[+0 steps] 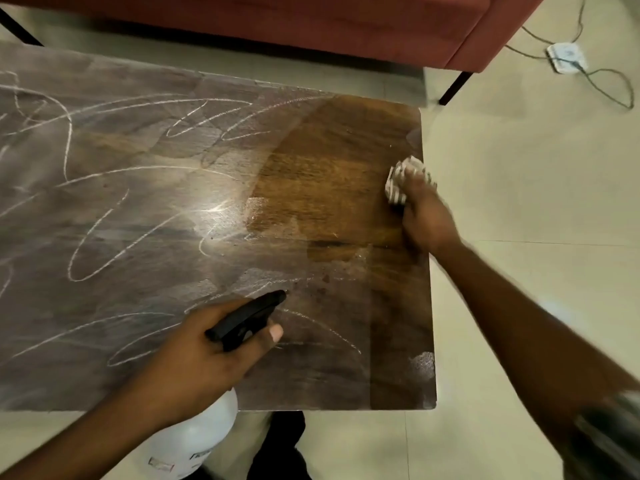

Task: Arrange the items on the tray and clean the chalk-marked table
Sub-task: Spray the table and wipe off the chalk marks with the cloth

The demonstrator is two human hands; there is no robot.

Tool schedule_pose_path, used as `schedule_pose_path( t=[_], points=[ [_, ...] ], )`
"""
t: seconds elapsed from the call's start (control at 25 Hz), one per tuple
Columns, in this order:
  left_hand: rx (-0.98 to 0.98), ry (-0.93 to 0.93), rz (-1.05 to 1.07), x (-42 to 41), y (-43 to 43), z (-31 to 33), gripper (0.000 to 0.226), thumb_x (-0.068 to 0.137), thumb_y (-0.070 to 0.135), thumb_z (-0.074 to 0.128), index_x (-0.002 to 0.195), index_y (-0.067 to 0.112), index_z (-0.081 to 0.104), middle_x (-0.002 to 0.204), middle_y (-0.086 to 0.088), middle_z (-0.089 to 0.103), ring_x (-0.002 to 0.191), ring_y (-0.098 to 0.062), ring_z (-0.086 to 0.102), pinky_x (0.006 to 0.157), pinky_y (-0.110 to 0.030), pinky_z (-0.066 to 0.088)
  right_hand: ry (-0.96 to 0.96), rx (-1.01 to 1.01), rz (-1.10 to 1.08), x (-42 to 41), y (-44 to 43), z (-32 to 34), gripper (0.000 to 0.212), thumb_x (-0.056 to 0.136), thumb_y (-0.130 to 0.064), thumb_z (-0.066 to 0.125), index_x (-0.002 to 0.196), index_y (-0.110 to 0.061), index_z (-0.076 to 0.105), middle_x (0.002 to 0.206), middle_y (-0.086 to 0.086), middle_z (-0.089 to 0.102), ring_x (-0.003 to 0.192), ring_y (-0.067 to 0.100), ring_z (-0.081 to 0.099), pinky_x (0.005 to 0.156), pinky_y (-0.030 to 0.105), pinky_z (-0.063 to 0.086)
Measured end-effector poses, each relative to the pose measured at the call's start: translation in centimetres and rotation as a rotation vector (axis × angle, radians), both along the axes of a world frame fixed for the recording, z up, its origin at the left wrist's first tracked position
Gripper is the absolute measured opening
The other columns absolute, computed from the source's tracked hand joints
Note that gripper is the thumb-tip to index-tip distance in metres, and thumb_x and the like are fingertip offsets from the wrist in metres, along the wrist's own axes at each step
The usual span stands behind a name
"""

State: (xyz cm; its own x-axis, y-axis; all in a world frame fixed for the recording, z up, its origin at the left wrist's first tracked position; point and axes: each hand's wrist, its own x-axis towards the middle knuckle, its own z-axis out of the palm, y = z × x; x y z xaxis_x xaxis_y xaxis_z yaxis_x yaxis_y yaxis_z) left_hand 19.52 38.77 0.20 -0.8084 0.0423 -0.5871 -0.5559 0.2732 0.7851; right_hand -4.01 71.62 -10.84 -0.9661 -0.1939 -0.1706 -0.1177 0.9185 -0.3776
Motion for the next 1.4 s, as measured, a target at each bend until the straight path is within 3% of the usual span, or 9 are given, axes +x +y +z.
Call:
schedule_pose_path(
  t=[0.12,0.24,0.4,0.64,0.8,0.96,1.08,1.24,1.4],
  points=[
    [-0.048,-0.030,-0.054,1.0,-0.3,0.0,0.030,0.080,0.066,0.070,0.097,0.042,0.075,0.073,-0.003,0.071,0.059,-0.014,0.068,0.059,-0.033,0.055,0.094,0.011,0.307,18.0,-0.4,-0.7,0.054,0.098,-0.005,0.045,0.150,-0.004,0.056,0.162,0.018,0.046,0.155,0.034,0.035,0.122,0.059,0.038],
    [-0.158,-0.026,-0.173,2.0,-1.1,-1.1,0.042,0.085,0.075,0.062,0.093,0.034,0.072,0.072,-0.009,0.067,0.060,-0.023,0.066,0.060,-0.038,0.050,-0.073,0.047,0.534,31.5,0.2,-0.5,0.070,0.089,-0.002,0.044,0.157,-0.017,0.051,0.170,0.002,0.039,0.160,0.023,0.031,0.126,0.046,0.031],
    [-0.262,0.022,-0.178,3.7,-2.3,-1.7,0.047,0.088,0.069,0.063,0.085,0.023,0.071,0.069,-0.009,0.063,0.057,-0.024,0.062,0.055,-0.029,0.043,-0.043,0.001,0.389,26.6,-0.2,0.5,0.049,0.100,-0.008,0.042,0.145,-0.004,0.062,0.159,0.016,0.046,0.141,0.042,0.056,0.115,0.058,0.047],
    [-0.207,0.035,-0.123,6.8,-7.0,-1.0,0.024,0.088,0.060,0.072,0.102,0.040,0.073,0.060,0.006,0.062,0.050,-0.005,0.057,0.054,-0.026,0.047,-0.054,-0.072,-0.103,10.4,-8.8,0.9,0.064,0.102,0.001,0.049,0.162,-0.019,0.042,0.174,0.005,0.027,0.163,0.024,0.022,0.133,0.040,0.019],
    [-0.149,0.050,-0.068,8.1,-10.3,-0.1,0.017,0.087,0.055,0.074,0.103,0.058,0.069,0.063,0.015,0.068,0.055,0.000,0.063,0.058,-0.022,0.051,-0.014,-0.046,0.296,26.7,-13.5,-0.4,0.076,0.090,0.005,0.054,0.161,-0.018,0.043,0.172,0.008,0.033,0.161,0.027,0.026,0.130,0.049,0.027],
    [-0.120,0.046,-0.034,9.1,-13.6,0.5,0.026,0.084,0.054,0.075,0.105,0.039,0.076,0.058,0.014,0.063,0.053,-0.001,0.060,0.060,-0.027,0.050,-0.079,-0.024,0.630,37.3,-9.7,0.0,0.083,0.091,-0.001,0.052,0.166,-0.031,0.031,0.175,-0.007,0.025,0.163,0.016,0.022,0.130,0.041,0.026],
    [-0.109,0.054,-0.053,9.4,-15.0,0.7,0.021,0.089,0.049,0.076,0.106,0.039,0.076,0.057,0.012,0.061,0.052,-0.002,0.058,0.060,-0.026,0.050,-0.026,-0.046,0.146,31.9,-5.2,0.5,0.073,0.088,0.007,0.047,0.153,-0.025,0.052,0.164,0.001,0.046,0.152,0.023,0.042,0.116,0.050,0.046],
    [-0.118,0.092,-0.061,9.6,-15.7,1.0,0.010,0.088,0.049,0.077,0.096,0.052,0.071,0.059,0.016,0.066,0.054,0.001,0.063,0.059,-0.020,0.048,-0.018,-0.064,-0.731,26.7,-8.1,0.6,0.069,0.093,0.009,0.048,0.157,-0.016,0.051,0.168,0.012,0.040,0.153,0.037,0.040,0.125,0.049,0.035],
    [-0.116,0.098,-0.077,9.6,-15.7,0.7,0.016,0.089,0.048,0.077,0.100,0.056,0.070,0.060,0.013,0.068,0.053,-0.002,0.064,0.060,-0.026,0.053,0.066,-0.057,-0.373,34.3,-22.8,-0.6,0.070,0.089,0.008,0.052,0.157,-0.009,0.050,0.165,0.014,0.044,0.155,0.034,0.038,0.127,0.049,0.033]
  ],
)
